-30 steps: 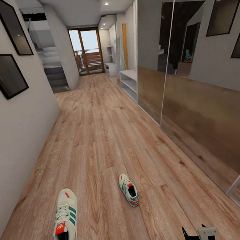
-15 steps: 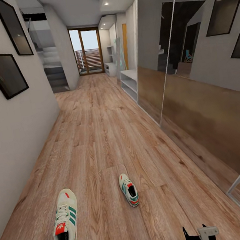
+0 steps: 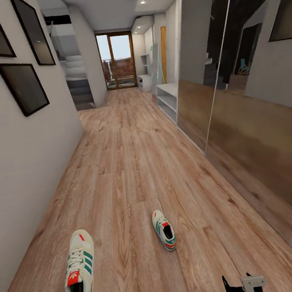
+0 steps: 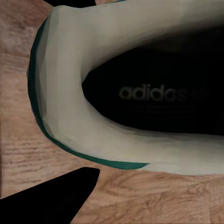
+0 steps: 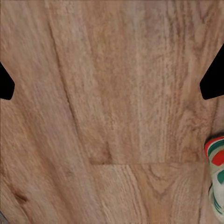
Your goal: Pick up the two gym shoes and the two sandals from the corridor floor and place them onto the hallstand (shoe rack) in the corridor, making sure they are on the rack and not on the floor. Arrange them so the two gym shoes are next to each other and the two sandals are next to each other.
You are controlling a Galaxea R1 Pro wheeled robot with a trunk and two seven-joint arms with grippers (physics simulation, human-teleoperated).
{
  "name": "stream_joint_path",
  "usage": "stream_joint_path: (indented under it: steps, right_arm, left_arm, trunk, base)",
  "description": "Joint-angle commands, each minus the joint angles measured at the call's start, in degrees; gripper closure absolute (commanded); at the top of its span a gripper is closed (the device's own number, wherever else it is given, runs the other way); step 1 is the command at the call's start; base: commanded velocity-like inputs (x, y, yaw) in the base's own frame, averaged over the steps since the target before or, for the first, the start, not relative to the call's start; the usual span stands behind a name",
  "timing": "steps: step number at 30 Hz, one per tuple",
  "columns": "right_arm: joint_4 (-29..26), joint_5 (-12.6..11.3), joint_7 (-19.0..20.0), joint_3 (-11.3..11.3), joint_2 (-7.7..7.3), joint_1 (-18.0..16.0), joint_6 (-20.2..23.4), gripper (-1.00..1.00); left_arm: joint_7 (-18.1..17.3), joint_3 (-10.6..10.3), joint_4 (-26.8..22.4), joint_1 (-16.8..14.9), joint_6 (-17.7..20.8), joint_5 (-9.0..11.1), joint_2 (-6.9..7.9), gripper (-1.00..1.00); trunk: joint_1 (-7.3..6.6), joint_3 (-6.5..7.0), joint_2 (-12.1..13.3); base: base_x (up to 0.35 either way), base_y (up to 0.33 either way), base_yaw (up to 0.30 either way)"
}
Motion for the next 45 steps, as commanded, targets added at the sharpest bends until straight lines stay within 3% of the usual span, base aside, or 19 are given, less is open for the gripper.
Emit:
stream_joint_path:
  steps: [1,17,45]
  right_arm:
    - [0.0,0.6,0.0,-0.5,0.01,0.0,-0.2,-1.0]
    - [0.0,0.6,0.0,-0.5,0.02,0.0,-0.2,-1.0]
    - [0.0,0.7,0.0,-0.5,0.05,0.0,-0.2,-1.0]
  left_arm:
    - [0.4,-0.1,0.1,0.0,-0.2,-0.2,-0.01,1.0]
    - [0.4,-0.1,0.0,0.0,-0.2,-0.2,0.05,1.0]
    - [0.4,-0.1,-0.1,0.0,-0.2,-0.2,0.05,1.0]
  trunk:
    - [-0.01,-0.07,0.0]
    - [-0.01,-0.45,0.0]
    - [-0.01,-1.15,0.0]
  base:
    - [0.0,0.0,0.264]
    - [0.004,0.0,0.271]
    - [0.139,-0.028,0.271]
